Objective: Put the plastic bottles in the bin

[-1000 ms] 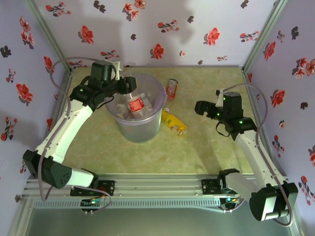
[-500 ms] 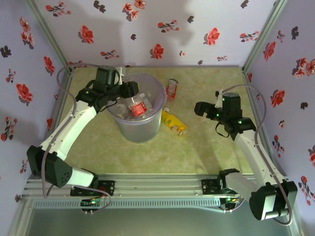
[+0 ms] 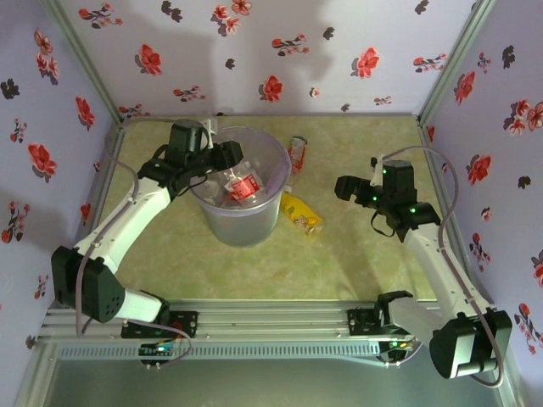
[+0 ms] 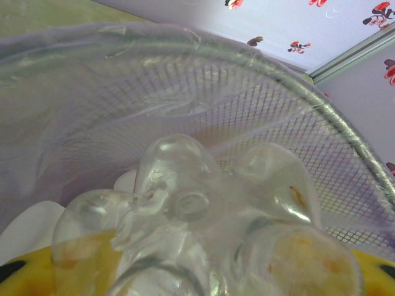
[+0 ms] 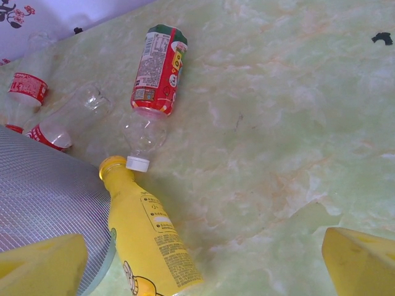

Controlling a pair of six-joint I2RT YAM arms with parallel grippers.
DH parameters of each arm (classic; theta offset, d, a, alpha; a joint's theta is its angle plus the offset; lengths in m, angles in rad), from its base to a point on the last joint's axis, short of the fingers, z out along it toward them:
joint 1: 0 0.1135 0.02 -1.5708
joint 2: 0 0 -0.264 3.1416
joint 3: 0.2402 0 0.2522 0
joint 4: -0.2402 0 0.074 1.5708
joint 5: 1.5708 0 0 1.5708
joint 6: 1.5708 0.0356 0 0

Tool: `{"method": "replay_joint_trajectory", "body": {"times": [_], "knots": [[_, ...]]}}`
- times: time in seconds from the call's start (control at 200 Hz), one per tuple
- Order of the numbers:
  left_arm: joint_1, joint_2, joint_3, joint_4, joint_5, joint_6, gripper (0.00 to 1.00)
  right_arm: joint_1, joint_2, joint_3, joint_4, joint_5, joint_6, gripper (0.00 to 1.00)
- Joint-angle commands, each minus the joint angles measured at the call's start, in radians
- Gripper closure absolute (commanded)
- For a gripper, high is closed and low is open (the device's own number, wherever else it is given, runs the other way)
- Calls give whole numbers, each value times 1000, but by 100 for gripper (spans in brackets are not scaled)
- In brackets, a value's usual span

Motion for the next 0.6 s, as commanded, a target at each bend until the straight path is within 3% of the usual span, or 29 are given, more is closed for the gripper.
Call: {"method": "replay_joint_trajectory", "body": {"times": [0.0, 0.425, 0.595], "knots": [[-11, 4, -34, -41, -14, 8, 59, -4, 19, 8, 22, -29, 2, 2], [-10, -15, 17, -151, -81, 86, 11, -5, 47, -19, 54, -36, 10, 2], [-11, -19, 59, -183, -98, 103, 2, -2, 82, 5, 71, -33, 28, 2]]}}
